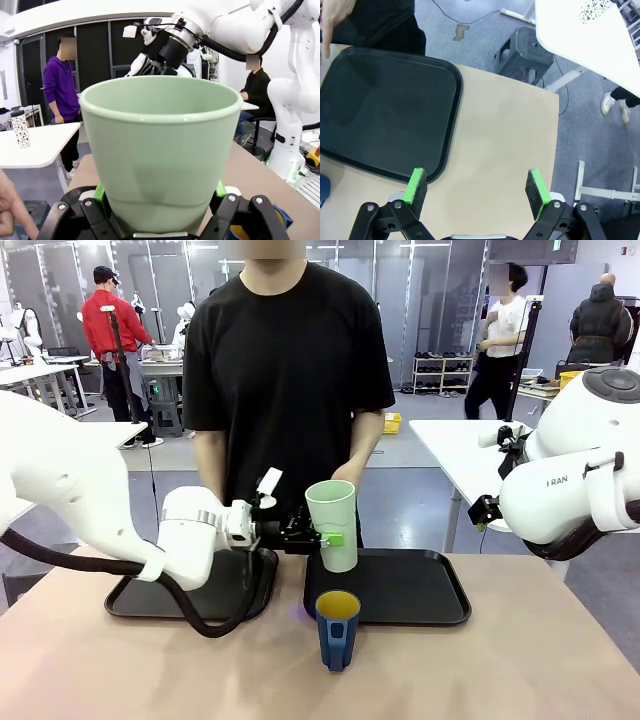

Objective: Sort and store the cups by type.
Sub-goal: Place the picked Reusable plastic cup into the Flat Tray indicated by the person.

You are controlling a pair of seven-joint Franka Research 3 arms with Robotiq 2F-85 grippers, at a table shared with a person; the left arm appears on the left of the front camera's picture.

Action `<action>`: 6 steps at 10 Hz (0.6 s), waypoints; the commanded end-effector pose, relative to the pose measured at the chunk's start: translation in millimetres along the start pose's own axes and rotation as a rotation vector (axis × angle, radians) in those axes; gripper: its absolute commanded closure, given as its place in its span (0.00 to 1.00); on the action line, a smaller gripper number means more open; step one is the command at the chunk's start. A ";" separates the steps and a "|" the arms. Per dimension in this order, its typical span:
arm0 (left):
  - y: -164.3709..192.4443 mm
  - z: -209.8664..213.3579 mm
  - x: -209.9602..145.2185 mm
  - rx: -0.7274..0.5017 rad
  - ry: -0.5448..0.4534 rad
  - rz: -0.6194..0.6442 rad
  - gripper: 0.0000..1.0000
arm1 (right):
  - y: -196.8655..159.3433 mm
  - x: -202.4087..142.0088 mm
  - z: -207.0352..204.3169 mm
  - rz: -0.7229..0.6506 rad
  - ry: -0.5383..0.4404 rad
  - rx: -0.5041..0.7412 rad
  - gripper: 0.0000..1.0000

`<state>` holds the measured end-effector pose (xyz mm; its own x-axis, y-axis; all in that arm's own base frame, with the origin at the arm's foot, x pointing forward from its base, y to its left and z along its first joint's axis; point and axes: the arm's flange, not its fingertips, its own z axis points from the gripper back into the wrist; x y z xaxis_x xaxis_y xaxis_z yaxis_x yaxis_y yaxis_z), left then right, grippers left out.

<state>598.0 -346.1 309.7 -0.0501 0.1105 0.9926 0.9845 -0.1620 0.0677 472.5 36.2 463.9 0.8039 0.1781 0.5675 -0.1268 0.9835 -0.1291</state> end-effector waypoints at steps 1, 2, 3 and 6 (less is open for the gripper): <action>23.9 -18.6 -2.9 0.023 -0.017 0.008 0.14 | -0.3 1.1 -0.8 0.008 -0.001 -0.005 0.00; 30.6 -27.1 -5.5 0.027 -0.013 0.016 0.14 | -0.3 1.1 -0.8 0.008 -0.001 -0.005 0.00; 38.1 -36.8 -10.7 0.032 0.017 0.007 0.14 | -0.3 1.1 -0.8 0.008 -0.001 -0.005 0.00; 49.4 -39.7 -26.8 0.033 0.022 0.030 0.14 | -0.3 1.1 -0.8 0.008 -0.001 -0.005 0.00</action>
<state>629.5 -390.4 290.0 -0.0482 0.0931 0.9945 0.9890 -0.1348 0.0605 472.5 36.2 463.9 0.8039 0.1781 0.5675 -0.1267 0.9835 -0.1291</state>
